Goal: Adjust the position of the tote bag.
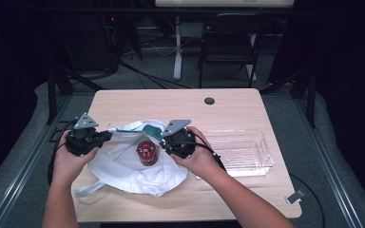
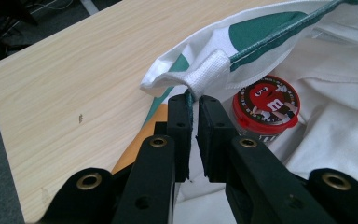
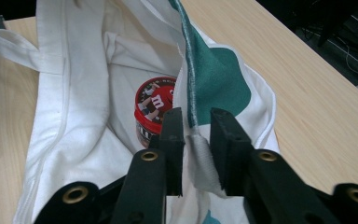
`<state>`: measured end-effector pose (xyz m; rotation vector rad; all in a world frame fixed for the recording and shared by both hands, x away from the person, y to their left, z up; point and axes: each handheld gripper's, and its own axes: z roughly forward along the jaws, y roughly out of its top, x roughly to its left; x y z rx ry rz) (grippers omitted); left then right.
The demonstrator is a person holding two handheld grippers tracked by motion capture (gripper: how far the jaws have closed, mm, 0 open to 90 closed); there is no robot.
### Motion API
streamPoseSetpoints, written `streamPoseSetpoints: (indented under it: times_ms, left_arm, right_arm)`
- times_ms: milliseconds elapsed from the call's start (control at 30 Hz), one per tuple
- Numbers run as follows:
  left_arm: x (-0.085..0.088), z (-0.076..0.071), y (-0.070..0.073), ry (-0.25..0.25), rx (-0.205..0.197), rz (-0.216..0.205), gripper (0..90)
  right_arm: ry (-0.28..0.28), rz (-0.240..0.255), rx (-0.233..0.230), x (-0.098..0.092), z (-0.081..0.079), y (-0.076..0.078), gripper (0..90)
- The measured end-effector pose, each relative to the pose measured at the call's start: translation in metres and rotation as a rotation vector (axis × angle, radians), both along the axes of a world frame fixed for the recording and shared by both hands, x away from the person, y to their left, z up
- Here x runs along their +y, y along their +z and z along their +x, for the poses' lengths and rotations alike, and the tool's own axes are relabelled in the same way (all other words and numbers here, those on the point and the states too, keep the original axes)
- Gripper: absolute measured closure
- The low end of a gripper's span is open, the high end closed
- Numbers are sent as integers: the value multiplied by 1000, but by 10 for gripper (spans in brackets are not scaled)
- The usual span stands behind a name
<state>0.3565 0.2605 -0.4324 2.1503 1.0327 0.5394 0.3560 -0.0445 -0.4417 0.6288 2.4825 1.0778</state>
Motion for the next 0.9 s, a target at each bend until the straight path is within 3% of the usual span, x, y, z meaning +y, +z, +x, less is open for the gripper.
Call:
streamPoseSetpoints:
  times_ms: [200, 600, 900]
  left_arm:
    - [-1, 3, 0, 7, -1, -8, 841]
    - [4, 8, 0, 9, -3, -29, 842]
    - [0, 10, 3, 25, -23, -14, 841]
  right_arm:
    - [-8, -9, 5, 0, 2, 0, 841]
    - [-47, 15, -2, 2, 8, 6, 860]
    - [-90, 44, 39, 1, 14, 11, 861]
